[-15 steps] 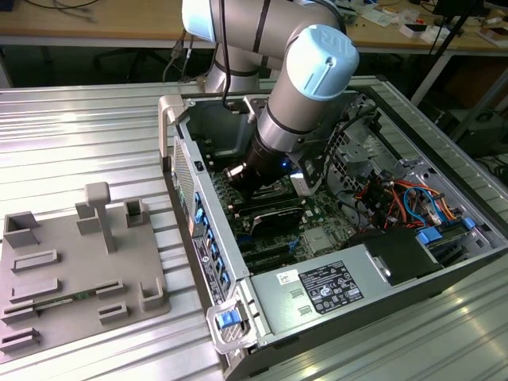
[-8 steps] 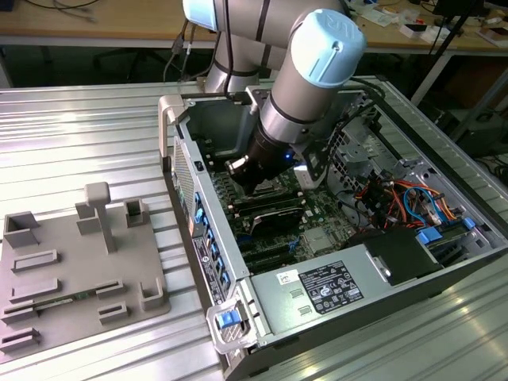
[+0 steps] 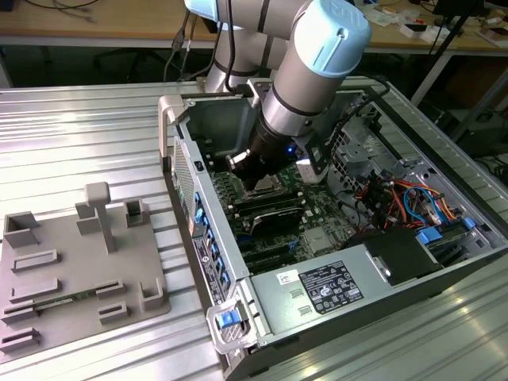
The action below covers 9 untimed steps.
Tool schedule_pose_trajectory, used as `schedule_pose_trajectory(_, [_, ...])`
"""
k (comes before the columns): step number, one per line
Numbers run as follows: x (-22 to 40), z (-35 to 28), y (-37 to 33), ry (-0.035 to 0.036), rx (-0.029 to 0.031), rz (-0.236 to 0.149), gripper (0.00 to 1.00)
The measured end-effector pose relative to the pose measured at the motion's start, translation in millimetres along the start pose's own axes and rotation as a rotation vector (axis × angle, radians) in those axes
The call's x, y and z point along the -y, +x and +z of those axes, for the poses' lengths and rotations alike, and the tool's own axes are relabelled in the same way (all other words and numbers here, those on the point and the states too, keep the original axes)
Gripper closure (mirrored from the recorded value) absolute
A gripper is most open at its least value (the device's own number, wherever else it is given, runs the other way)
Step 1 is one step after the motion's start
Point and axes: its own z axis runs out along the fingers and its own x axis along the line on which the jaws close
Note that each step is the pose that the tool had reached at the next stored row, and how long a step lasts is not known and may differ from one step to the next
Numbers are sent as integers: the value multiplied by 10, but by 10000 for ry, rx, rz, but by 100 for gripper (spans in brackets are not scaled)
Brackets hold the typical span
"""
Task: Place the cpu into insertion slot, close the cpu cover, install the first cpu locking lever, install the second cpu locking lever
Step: 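Install the second cpu locking lever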
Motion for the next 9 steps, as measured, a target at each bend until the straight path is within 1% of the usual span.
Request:
schedule_pose_trajectory(3, [-5, -39, -5, 0, 6, -5, 89])
schedule_pose_trajectory(9, [-6, -43, -13, -1, 6, -3, 89])
